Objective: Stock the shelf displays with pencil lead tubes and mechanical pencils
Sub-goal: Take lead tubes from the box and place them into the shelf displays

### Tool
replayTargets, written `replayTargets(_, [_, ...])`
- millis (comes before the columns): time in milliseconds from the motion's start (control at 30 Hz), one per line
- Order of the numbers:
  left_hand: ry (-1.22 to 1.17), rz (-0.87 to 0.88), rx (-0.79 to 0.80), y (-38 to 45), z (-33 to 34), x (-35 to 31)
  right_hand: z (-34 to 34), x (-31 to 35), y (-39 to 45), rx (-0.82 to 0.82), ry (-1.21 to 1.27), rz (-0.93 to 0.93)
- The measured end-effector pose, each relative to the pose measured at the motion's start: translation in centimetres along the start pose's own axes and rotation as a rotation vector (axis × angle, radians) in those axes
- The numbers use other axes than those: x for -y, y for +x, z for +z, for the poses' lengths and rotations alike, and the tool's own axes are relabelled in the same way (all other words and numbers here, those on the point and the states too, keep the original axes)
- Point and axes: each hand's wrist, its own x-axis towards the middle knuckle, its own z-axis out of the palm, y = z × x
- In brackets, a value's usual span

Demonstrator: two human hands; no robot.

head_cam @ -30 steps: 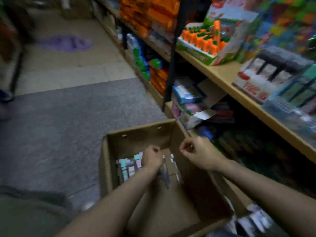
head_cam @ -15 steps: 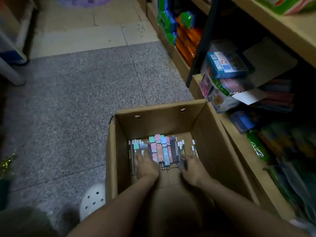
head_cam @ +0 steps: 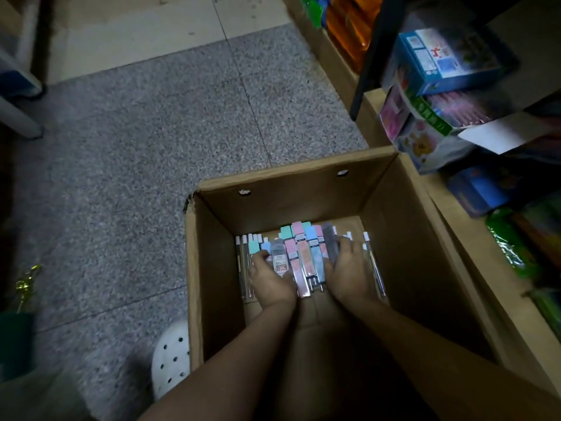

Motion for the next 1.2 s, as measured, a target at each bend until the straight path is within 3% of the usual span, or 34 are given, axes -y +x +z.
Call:
replayTargets(233, [0.092,-0.013,0.12,-0.3,1.2,0.3,1.0,-0.2,0.4,0.025,-0.13,-0.011])
replayTargets(500, [-0.072,-0.139,0.141,0.4,0.5,0.7,0.8,0.0,0.2,0.033,0.259,0.114])
replayTargets(633, [-0.381,-0.22,0.315,-1.2,0.2,-0.9,-1.4,-0.5,-1.4,-0.015,0.435,0.18])
replayTargets(700, [-0.365,-0.149,0.422,-2.3,-0.3,-1.9,-3.6,-0.8,-2.5,0.018,0.531,0.195])
replayTargets(867, [-0.203,0.223,0.747,-5.2,-5.6,-8.6,-13.4,0.0,-5.6,0.189,0.546,-0.091])
replayTargets(1033, [0.148,0.637,1.011,-10.4,-11.9,-18.7,-25.0,1.8,-10.7,-0.06,0.353,-0.215])
replayTargets(1200, [0.008,0.865,1.161,-16.8,-14.0,-24.6,-32.5,0.7,-16.4,-0.328,0.446,-0.241])
